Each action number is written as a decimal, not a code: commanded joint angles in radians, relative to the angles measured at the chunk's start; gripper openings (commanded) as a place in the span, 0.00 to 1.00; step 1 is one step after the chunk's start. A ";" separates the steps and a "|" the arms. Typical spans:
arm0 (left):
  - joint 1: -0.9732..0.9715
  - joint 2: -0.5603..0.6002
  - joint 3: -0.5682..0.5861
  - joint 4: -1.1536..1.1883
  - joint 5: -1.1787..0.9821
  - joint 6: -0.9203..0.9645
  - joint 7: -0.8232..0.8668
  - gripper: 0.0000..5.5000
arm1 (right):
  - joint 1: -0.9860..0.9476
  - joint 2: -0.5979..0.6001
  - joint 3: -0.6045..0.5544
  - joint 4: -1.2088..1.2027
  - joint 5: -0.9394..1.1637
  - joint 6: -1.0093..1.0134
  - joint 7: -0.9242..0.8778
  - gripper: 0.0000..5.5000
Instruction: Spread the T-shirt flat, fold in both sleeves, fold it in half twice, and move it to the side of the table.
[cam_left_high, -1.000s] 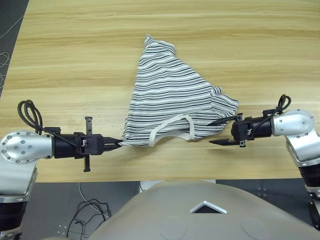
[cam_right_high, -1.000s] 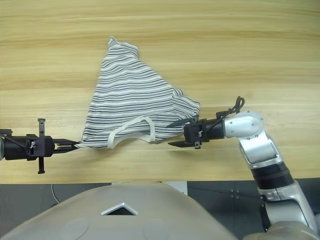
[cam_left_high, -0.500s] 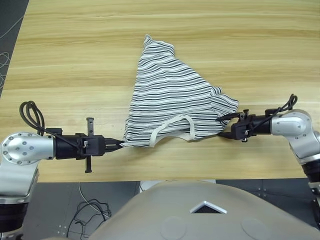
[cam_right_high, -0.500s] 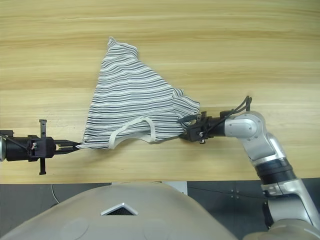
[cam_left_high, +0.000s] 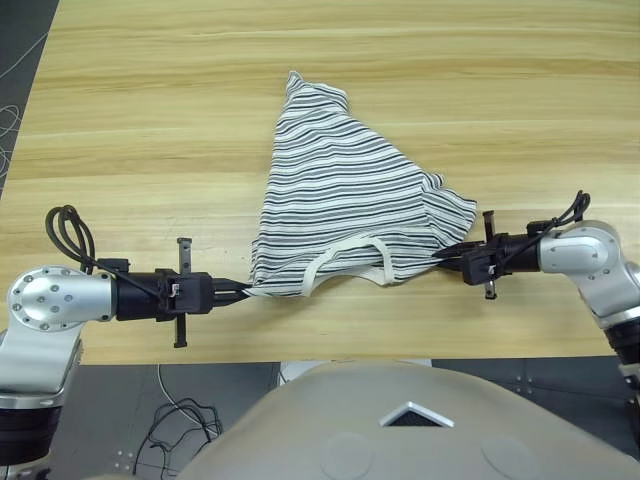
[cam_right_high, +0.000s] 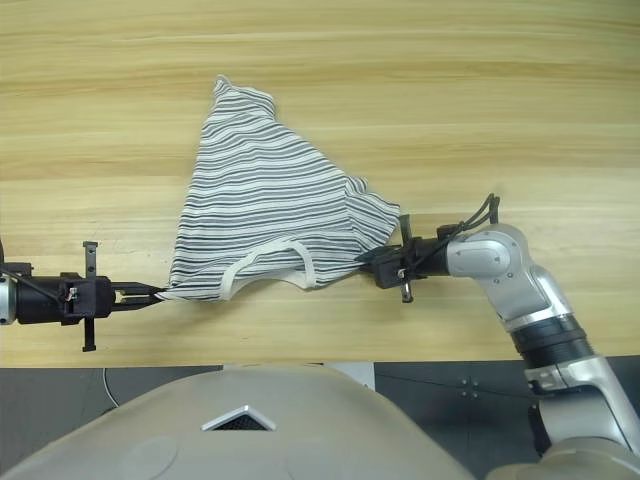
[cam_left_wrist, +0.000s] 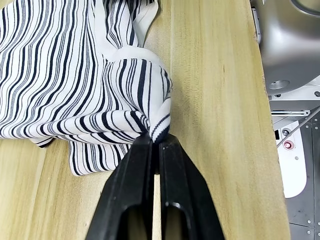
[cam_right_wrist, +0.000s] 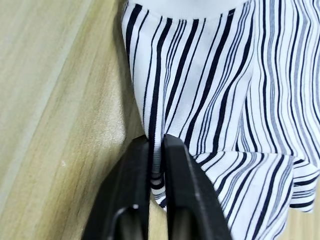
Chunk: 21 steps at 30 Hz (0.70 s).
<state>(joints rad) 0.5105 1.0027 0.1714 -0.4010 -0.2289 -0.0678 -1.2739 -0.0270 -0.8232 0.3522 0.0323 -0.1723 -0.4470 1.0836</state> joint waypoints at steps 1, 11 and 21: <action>0.000 -0.001 -0.001 -0.009 0.008 0.003 0.021 0.02 | -0.006 -0.023 0.004 -0.009 0.005 0.013 0.017 0.02; 0.233 0.029 0.195 -0.333 -0.440 0.135 -0.188 0.02 | 0.061 -0.262 -0.208 -0.400 0.788 0.483 0.410 0.02; -0.282 -0.023 0.047 0.013 -0.049 0.054 0.123 0.02 | -0.245 0.085 -0.202 -0.157 0.656 0.526 0.109 0.02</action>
<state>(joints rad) 0.5098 1.0132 0.3449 -0.6022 -0.6096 0.1064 -1.3664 -0.1068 -0.8870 0.1414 -0.2722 0.6024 0.1434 1.3526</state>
